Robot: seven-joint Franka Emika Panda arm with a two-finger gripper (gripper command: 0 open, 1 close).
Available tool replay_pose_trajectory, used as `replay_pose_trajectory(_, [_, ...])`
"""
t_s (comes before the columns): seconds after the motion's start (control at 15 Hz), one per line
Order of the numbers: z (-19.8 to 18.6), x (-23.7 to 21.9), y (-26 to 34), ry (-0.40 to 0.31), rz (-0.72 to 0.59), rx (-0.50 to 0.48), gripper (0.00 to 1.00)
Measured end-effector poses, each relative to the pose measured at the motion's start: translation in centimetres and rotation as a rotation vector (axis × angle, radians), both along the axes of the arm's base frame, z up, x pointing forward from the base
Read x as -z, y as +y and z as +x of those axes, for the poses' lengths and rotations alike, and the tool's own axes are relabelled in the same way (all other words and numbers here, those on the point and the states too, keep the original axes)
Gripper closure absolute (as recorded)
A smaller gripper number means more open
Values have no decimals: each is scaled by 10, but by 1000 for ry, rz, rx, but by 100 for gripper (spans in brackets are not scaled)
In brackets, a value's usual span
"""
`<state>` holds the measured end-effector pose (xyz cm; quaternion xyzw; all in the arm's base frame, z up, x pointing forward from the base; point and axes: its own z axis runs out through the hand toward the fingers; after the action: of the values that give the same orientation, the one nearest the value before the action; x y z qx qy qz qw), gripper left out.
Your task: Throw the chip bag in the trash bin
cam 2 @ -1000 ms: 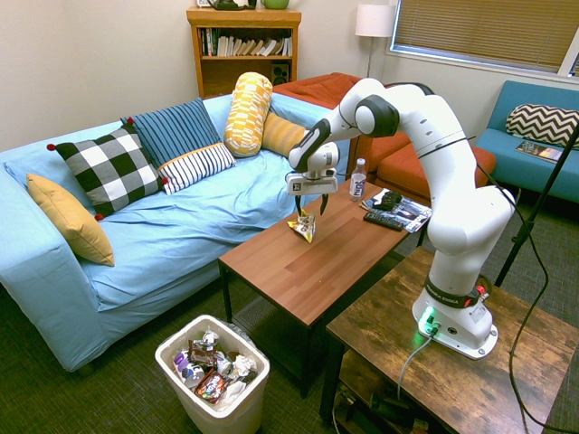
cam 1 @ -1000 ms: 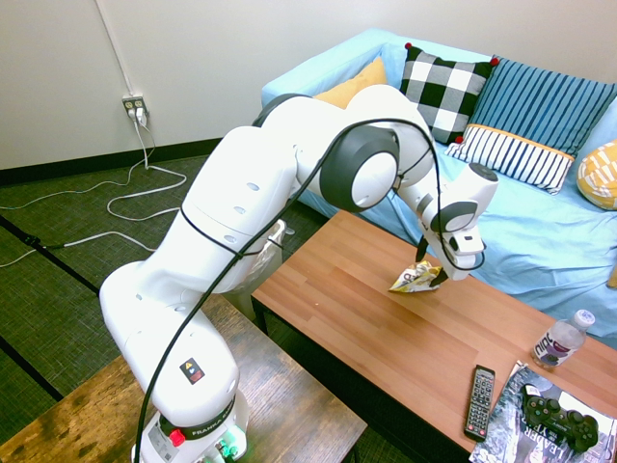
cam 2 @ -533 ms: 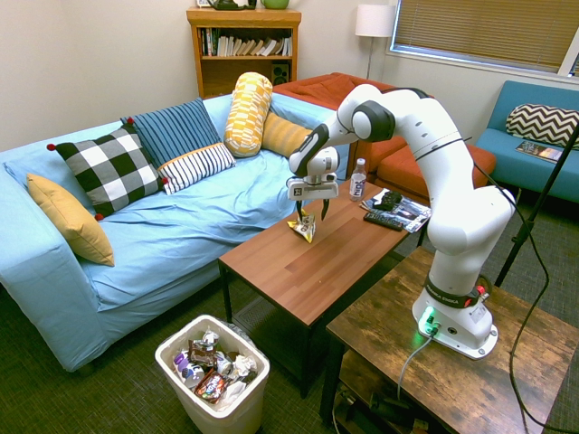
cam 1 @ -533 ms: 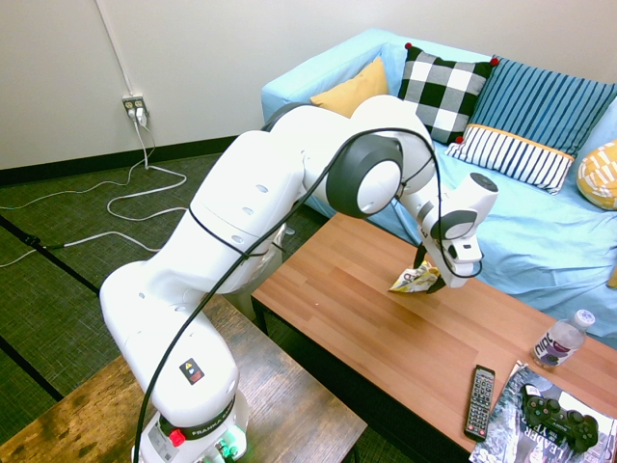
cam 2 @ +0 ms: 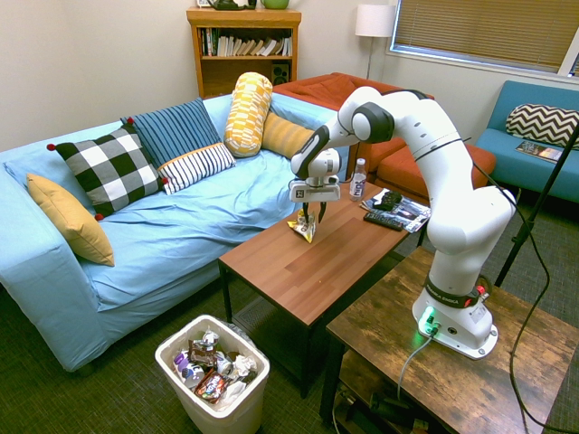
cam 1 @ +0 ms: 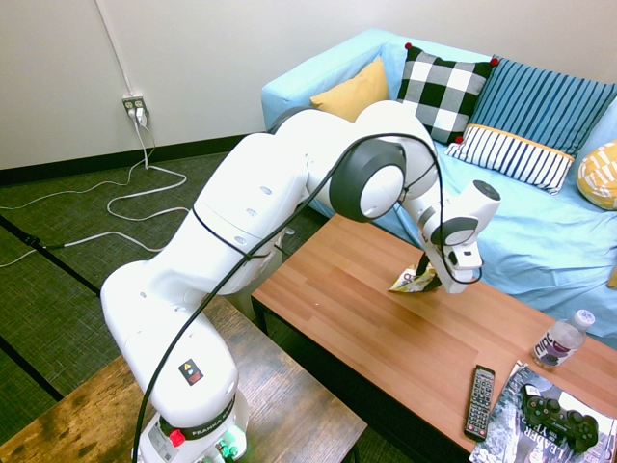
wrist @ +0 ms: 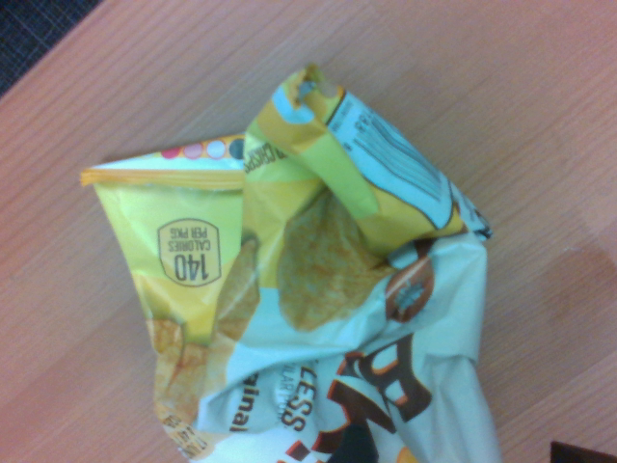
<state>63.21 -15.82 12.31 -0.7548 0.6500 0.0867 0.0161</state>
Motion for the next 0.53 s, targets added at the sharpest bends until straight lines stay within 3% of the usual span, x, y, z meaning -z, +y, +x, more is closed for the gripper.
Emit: replay_pose_trajectory(0.53, [0, -3, -2, -15, 28, -16, 100])
